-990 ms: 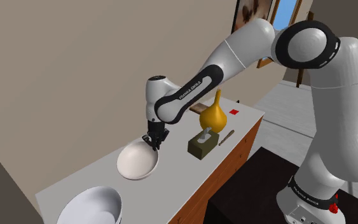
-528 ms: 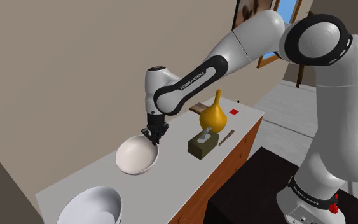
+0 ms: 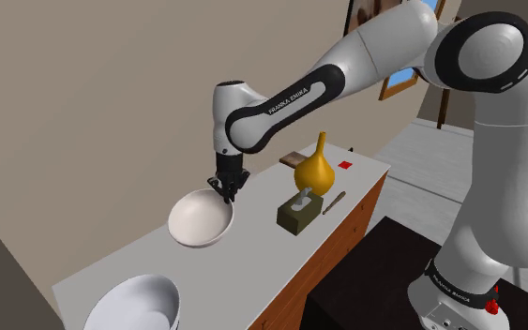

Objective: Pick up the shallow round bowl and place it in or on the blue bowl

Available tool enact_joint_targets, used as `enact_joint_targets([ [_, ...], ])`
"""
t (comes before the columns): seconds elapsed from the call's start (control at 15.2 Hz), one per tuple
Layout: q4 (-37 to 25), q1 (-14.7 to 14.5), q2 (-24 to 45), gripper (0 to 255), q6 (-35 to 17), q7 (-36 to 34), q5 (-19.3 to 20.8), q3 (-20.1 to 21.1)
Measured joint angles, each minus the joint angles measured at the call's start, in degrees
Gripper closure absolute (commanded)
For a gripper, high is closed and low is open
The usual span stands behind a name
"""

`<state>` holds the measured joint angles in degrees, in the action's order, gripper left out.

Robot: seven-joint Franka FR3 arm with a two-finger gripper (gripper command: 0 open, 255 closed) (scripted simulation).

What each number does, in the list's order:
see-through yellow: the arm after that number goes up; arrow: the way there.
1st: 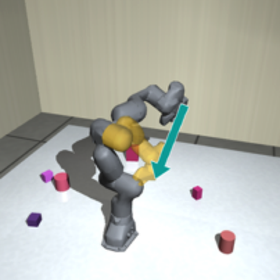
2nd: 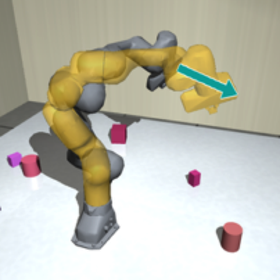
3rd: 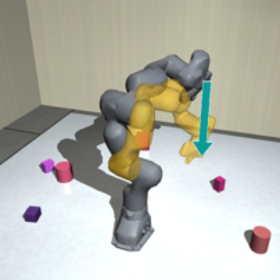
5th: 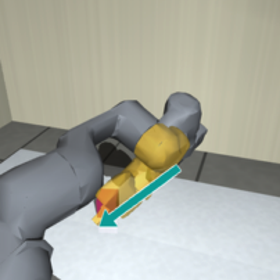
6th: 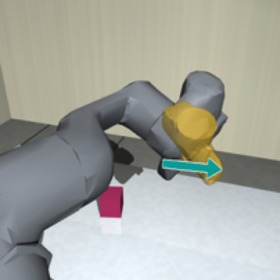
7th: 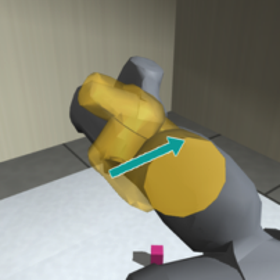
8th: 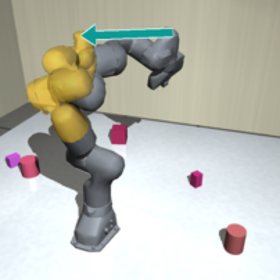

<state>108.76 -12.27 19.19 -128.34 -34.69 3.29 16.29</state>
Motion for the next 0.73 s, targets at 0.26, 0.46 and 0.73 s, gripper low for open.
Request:
enact_joint_targets([
  [0.26, -0.83, 0.25, -1.63, 255, 2.41, 0.36, -0.56, 0.20],
  [0.46, -2.01, 0.23, -2.48, 255, 4.42, 0.34, -0.85, 0.37],
  [0.73, -2.63, -2.26, -2.91, 255, 5.40, -3.48, -0.51, 1.65],
])
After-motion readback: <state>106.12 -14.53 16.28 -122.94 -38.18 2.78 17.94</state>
